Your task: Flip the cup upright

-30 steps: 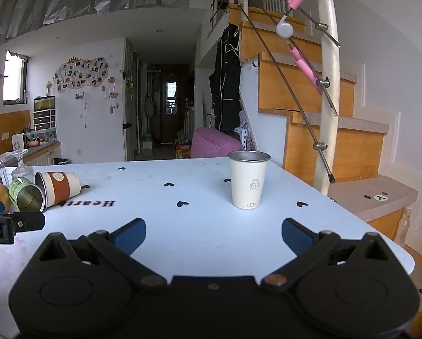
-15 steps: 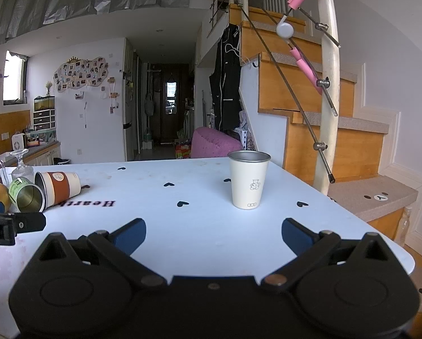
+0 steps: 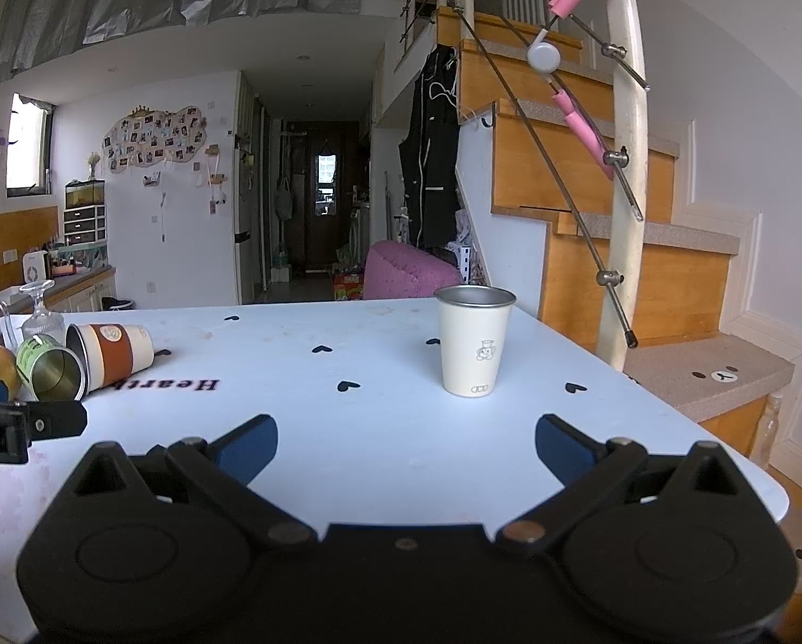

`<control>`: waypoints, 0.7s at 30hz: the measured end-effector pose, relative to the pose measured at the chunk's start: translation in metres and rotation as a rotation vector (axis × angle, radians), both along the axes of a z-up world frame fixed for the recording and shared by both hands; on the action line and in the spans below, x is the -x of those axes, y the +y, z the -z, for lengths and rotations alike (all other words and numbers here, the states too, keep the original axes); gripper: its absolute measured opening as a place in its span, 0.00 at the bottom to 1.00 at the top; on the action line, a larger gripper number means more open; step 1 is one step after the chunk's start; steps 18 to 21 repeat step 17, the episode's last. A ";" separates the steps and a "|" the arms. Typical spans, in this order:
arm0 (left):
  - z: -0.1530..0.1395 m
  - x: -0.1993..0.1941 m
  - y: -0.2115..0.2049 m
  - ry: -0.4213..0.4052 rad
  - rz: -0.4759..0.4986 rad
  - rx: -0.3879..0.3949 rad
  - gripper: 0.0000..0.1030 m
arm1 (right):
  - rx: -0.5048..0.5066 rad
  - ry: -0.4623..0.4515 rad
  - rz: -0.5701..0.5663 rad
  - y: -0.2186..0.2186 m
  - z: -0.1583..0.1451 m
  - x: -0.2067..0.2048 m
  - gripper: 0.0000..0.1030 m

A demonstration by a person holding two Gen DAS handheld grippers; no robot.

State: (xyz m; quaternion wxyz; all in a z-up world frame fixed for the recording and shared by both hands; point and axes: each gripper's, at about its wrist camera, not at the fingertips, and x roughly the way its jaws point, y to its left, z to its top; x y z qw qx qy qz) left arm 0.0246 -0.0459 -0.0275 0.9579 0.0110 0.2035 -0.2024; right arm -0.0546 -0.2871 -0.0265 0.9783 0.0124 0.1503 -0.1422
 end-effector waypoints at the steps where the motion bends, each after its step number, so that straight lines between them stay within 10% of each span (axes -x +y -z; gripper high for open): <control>1: 0.000 0.000 0.000 0.000 0.000 0.000 1.00 | 0.000 -0.001 0.000 0.000 0.000 0.000 1.00; 21: 0.000 0.000 0.001 0.001 0.001 -0.003 1.00 | 0.006 0.000 0.001 0.000 0.001 -0.001 1.00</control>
